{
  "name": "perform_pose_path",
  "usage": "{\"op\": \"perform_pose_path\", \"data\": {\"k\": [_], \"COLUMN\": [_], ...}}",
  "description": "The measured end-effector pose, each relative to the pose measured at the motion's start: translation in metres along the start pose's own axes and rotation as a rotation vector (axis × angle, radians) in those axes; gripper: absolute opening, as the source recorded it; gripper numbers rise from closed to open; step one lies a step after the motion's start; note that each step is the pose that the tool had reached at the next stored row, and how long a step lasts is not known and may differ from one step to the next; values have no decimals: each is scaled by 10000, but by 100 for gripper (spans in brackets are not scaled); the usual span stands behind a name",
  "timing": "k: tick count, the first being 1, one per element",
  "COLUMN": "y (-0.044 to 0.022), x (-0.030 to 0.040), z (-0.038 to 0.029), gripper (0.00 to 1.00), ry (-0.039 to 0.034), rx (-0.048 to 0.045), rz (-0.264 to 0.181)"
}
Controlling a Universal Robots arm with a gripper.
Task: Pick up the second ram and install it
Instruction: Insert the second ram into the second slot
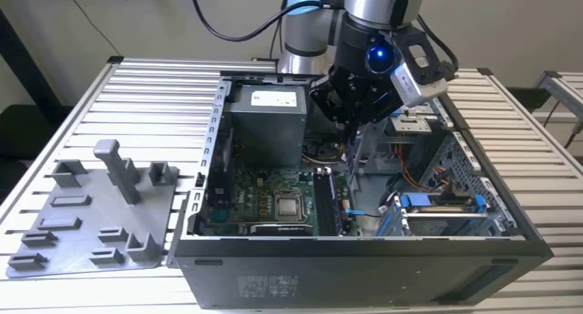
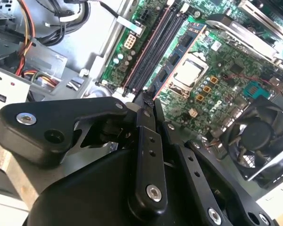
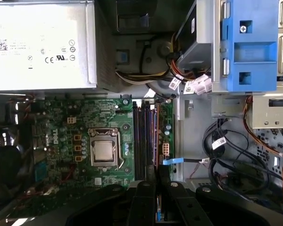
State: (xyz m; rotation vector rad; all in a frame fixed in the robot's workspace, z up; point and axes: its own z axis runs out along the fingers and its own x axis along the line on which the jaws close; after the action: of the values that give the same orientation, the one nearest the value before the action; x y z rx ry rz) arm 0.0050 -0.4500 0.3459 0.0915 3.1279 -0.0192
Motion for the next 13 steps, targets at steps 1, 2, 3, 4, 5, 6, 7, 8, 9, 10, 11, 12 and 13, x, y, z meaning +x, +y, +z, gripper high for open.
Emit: {"op": "perform_pose_path", "data": {"k": [1,2,3,4,5,6,7,8,9,10,11,12,13], "y": [0,1,1,1,0,0,0,1,1,1,1,1,1], "x": [0,0,0,0,0,0,0,0,0,0,0,0,0], "z": [13,23,25,25,26,27,28,28,28,28,28,28,28], "gripper": [14,14,14,14,14,14,14,14,14,14,14,14,14], "ry": [0,0,0,0,-4,-6,-8,-10,-13,-13,-14,-15,-15], "rx": [0,6,10,11,12,10,9,7,7,8,8,7,7], "rz": [-2,-4,-5,-5,-5,-5,-4,-5,-4,-4,-4,-5,-4]}}
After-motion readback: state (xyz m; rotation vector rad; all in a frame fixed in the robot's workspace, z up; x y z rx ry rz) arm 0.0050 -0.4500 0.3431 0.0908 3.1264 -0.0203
